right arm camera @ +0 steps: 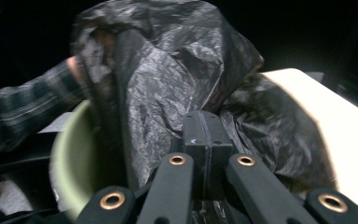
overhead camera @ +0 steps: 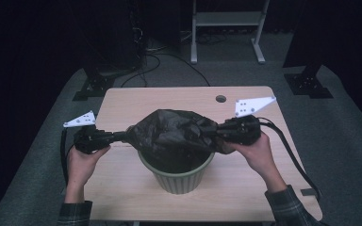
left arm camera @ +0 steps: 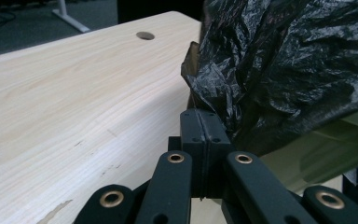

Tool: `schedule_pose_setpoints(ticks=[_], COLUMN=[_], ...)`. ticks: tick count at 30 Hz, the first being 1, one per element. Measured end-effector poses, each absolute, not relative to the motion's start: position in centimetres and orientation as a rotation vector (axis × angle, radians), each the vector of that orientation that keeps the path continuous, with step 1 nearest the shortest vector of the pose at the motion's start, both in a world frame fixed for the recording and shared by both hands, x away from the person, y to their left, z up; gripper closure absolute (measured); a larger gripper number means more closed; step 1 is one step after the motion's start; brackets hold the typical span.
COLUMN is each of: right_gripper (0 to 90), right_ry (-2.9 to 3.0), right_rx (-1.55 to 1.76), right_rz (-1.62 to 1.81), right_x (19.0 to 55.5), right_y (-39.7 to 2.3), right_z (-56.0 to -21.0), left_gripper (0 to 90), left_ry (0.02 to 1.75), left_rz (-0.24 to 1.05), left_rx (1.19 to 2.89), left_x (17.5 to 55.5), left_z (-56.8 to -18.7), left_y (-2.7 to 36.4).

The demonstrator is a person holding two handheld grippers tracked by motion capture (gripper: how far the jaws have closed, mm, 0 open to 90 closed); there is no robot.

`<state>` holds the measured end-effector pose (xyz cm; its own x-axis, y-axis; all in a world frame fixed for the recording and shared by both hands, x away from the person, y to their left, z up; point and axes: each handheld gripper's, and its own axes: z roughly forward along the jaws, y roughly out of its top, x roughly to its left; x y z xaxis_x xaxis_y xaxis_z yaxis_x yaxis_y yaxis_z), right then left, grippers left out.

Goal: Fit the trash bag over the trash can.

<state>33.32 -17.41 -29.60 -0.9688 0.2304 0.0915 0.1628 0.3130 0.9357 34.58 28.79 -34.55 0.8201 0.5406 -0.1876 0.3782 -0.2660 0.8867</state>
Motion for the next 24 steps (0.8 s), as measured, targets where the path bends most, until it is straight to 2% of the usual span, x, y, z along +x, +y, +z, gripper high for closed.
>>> schedule_pose_setpoints(ticks=[7, 15, 20, 24], right_gripper=[89.9, 89.9, 89.9, 89.9], right_ry=[2.535, 2.641, 2.731, 2.758], right_rx=[0.278, 0.220, 0.211, 0.277], right_rz=[1.774, 1.700, 1.579, 1.618], right_x=[28.9, 25.9, 25.5, 26.3], right_y=[-17.9, -17.0, -16.2, -16.7], right_z=[-30.9, -33.7, -35.5, -37.0], left_gripper=[90.0, 90.0, 90.0, 90.0], left_ry=[0.673, 0.675, 0.690, 0.690], left_rz=[0.175, 0.141, 0.121, 0.099], left_rx=[1.883, 1.887, 1.895, 1.886], left_x=[32.8, 32.0, 32.2, 32.5], left_z=[-34.7, -36.0, -36.7, -37.0], left_y=[29.1, 29.1, 29.1, 29.0])
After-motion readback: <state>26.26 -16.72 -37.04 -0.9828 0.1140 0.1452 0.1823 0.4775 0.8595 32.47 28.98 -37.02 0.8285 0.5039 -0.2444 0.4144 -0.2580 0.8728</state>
